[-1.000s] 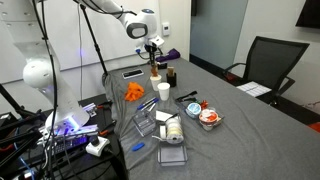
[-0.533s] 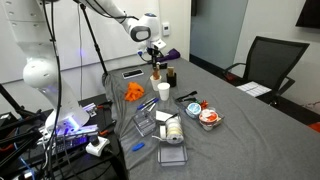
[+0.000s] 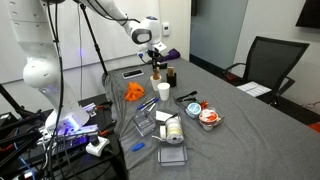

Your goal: Move the wooden block object from one white cup into the other white cup

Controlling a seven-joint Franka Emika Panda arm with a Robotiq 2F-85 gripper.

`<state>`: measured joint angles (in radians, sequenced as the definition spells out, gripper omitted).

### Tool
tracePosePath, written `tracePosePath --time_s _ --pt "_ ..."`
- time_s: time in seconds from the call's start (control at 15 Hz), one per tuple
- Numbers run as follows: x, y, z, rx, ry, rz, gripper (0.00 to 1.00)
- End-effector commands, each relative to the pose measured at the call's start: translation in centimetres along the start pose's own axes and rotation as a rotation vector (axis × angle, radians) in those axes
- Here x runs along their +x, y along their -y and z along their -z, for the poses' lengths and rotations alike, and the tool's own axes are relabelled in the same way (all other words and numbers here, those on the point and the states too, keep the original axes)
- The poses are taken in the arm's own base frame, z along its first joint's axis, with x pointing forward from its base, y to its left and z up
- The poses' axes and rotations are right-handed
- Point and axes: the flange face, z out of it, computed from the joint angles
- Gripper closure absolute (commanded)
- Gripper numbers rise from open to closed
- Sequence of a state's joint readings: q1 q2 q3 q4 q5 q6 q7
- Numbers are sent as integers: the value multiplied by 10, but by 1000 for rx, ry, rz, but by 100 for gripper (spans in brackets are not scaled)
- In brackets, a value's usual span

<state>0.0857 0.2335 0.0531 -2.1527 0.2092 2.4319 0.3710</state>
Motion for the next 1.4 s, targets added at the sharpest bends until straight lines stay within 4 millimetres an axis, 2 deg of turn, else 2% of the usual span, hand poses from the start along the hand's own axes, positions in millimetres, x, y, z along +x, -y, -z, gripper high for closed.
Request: tracePosePath --time_s 0.0,0.53,1.33 --pt "6 -3 -9 -7 -8 -1 93" --pt "9 -12 -29 28 -26 -7 93" --pt "8 -30 -34 82 -2 33 93"
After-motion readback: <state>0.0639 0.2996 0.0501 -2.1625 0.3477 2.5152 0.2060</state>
